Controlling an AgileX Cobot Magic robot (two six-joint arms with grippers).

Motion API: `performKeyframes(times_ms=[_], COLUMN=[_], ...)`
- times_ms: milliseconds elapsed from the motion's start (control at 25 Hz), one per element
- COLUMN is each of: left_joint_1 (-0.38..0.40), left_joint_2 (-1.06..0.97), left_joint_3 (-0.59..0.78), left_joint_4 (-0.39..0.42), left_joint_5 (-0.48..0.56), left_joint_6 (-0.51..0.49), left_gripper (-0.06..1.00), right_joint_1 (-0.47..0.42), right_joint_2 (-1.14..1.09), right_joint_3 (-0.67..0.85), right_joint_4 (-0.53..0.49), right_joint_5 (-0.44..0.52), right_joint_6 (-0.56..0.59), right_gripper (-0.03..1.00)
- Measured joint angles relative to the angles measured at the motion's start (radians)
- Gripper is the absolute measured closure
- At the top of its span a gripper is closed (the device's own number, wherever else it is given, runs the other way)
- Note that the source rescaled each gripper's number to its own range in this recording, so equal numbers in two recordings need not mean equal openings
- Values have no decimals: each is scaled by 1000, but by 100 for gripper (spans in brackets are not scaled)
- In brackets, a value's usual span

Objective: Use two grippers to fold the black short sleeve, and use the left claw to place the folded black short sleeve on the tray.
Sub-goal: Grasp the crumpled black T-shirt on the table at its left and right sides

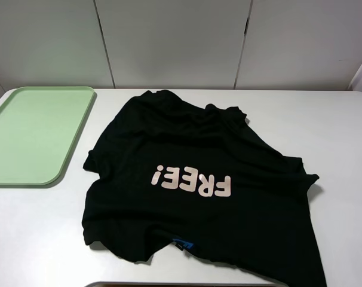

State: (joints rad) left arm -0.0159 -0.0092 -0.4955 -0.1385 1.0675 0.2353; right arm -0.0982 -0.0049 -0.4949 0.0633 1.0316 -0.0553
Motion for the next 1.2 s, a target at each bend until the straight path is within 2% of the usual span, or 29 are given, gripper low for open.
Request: performKeyframes(times_ms=[1200], left_joint_1=[0], left_joint_2=[0], left_joint_3=[0], left_joint_4=[7], left_joint_5=[1], left_joint_6=[0], left_gripper=[-5], right_joint_1=[0], right_joint_2=[0], right_joint_3=[0], right_joint_4=[0], right_joint_5=[0], right_joint_6=[0], right_gripper=[-3])
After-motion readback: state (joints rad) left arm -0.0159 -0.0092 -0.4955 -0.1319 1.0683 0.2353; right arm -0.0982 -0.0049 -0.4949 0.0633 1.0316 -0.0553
